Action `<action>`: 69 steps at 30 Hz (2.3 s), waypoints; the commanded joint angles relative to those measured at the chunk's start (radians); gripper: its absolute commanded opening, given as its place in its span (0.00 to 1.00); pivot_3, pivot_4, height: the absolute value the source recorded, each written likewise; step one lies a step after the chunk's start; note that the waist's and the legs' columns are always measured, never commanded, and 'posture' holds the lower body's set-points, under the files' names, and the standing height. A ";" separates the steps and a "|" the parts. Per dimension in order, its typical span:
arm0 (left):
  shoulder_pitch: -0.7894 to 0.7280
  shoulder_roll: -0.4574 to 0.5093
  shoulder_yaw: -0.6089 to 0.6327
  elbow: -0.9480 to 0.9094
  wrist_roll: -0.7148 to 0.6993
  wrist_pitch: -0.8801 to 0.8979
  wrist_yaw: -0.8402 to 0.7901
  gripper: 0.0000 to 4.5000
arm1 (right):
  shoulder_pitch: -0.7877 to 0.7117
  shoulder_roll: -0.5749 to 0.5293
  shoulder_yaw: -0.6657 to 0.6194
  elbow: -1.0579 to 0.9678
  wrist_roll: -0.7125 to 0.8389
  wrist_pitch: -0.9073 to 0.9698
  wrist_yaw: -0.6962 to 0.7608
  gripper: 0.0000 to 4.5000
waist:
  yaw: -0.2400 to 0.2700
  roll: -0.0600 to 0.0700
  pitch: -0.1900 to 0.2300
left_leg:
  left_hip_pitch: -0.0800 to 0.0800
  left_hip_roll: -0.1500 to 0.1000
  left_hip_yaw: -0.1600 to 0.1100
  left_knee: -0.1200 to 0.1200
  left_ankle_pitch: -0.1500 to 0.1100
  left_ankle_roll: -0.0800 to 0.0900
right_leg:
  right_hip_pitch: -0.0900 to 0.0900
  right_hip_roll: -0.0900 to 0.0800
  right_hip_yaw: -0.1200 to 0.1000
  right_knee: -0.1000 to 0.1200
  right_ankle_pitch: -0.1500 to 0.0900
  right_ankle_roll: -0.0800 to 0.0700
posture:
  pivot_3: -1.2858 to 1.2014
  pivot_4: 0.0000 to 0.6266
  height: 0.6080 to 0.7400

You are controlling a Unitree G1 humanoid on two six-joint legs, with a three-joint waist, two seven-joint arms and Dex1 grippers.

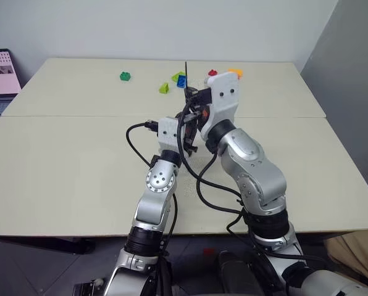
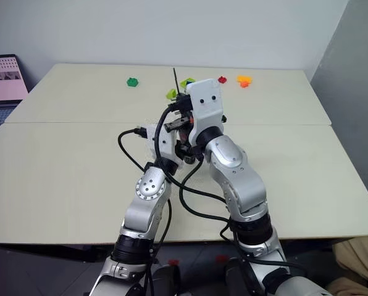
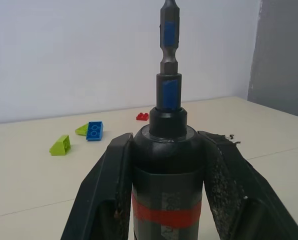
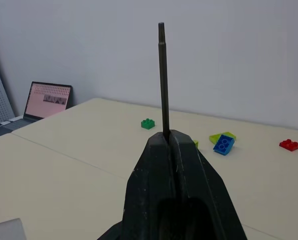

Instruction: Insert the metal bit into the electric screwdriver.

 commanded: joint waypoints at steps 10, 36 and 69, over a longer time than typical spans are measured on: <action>0.019 0.004 -0.001 0.002 0.014 0.015 0.004 0.36 | -0.088 -0.029 -0.078 -0.006 0.121 0.164 0.069 0.00 | 0.000 0.000 0.000 | 0.000 0.000 0.000 0.000 0.000 0.000 | 0.000 0.000 0.000 0.000 0.000 0.000 | 0.52 0.24 1.00; 0.017 0.002 -0.004 -0.023 0.017 0.040 0.011 0.36 | -0.107 -0.082 -0.064 -0.021 0.153 0.229 0.091 0.00 | -0.001 0.000 0.000 | 0.000 0.000 0.000 -0.001 0.000 0.000 | -0.001 0.000 0.000 0.000 0.000 0.000 | 0.52 0.24 1.00; -0.577 0.525 -0.215 0.449 0.161 -0.026 -0.732 0.36 | 0.165 -1.037 -0.355 -0.117 0.346 -0.052 0.848 0.96 | 0.006 -0.005 0.010 | -0.007 -0.001 0.005 -0.013 0.000 0.000 | -0.011 -0.002 0.001 -0.002 -0.001 0.002 | 0.52 0.24 1.00</action>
